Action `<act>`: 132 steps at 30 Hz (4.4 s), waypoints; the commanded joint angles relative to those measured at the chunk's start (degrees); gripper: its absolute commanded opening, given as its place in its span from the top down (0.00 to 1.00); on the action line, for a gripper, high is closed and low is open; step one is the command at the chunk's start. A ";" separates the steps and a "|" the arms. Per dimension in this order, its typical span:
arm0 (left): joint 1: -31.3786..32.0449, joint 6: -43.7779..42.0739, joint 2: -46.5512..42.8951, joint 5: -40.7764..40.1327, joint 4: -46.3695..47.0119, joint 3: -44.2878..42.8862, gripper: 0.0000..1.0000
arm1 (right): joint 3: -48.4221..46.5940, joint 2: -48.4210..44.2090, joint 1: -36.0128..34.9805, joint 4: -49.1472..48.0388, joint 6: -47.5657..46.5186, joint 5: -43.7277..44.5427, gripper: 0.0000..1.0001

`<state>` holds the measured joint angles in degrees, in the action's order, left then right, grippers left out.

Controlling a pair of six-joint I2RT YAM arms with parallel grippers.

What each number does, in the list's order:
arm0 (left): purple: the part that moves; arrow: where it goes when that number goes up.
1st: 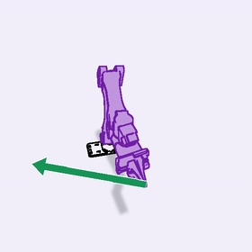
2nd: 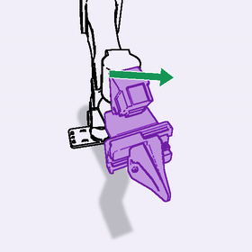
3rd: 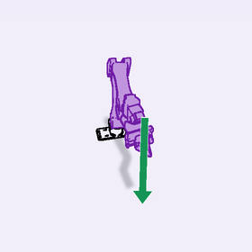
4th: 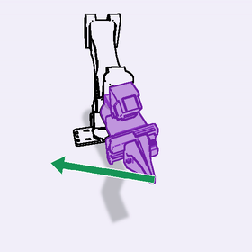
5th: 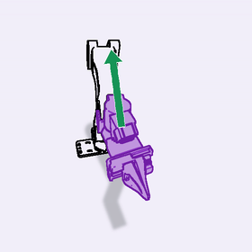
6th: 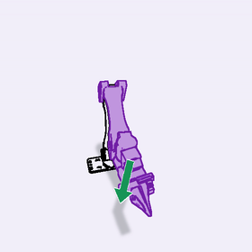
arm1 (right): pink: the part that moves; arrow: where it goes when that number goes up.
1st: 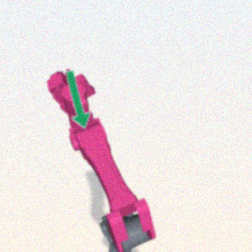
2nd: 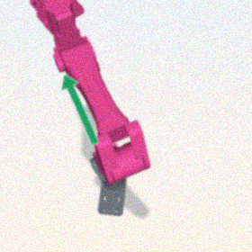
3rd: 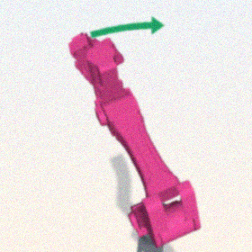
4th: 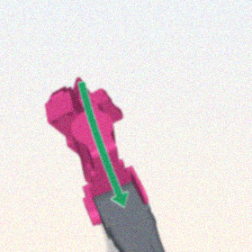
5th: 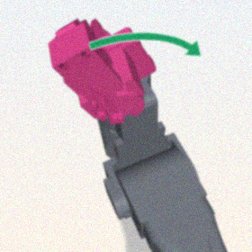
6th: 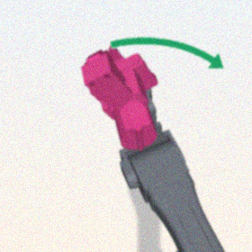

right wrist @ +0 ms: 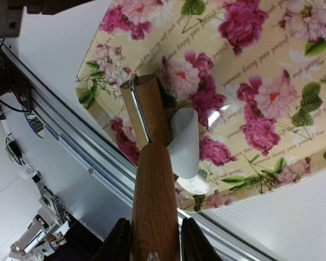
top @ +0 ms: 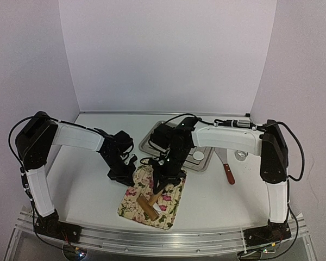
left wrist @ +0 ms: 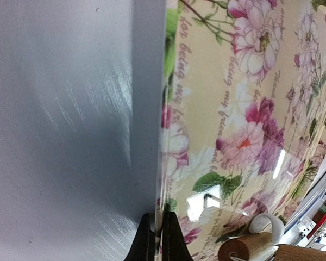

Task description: Roll out the dumpling wrappers from the dough

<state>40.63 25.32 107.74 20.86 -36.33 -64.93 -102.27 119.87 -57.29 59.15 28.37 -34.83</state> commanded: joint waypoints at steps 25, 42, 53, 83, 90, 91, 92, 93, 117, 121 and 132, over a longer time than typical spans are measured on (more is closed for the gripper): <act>0.06 1.83 0.45 -4.10 -1.53 -2.39 0.63 | -6.36 -9.86 -1.76 10.62 3.15 11.74 1.00; 0.06 1.91 -0.78 -4.33 -1.02 -0.32 0.60 | -21.09 2.22 -7.02 24.12 -6.47 21.49 1.00; 0.07 1.83 -0.16 -3.40 -0.62 -0.29 0.59 | -27.39 5.91 -7.81 29.58 -13.53 25.14 1.00; 0.06 3.14 0.07 -3.82 -0.63 0.28 0.58 | -18.14 6.24 -10.27 32.18 -19.45 25.42 1.00; 0.06 3.12 0.10 -3.90 -0.50 0.40 0.58 | -16.64 9.19 -10.26 31.73 -18.75 25.31 1.00; 0.06 3.14 0.10 -3.90 -0.46 0.45 0.58 | -16.52 9.49 -10.27 31.51 -18.56 25.38 1.00; 0.06 3.15 0.08 -3.90 -0.44 0.50 0.58 | -16.56 9.76 -10.28 31.29 -18.37 25.49 1.00; 0.06 3.15 0.00 -3.90 -0.45 0.49 0.58 | -17.10 9.82 -10.29 31.16 -18.15 25.53 1.00; -1.34 1.55 -2.53 -6.85 -2.52 -5.23 0.46 | -16.48 -3.53 -11.35 35.32 -8.20 26.52 1.00; -1.23 2.04 -5.77 -4.36 -2.82 -2.86 0.40 | -18.37 -0.07 -11.36 35.34 -9.47 27.08 1.00; 0.08 2.46 -12.23 1.68 -3.24 7.83 0.34 | -19.49 5.81 -11.37 35.43 -12.28 28.57 1.00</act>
<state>39.75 27.53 98.15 18.54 -39.17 -58.72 -120.86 125.19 -68.51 77.15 17.44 -8.20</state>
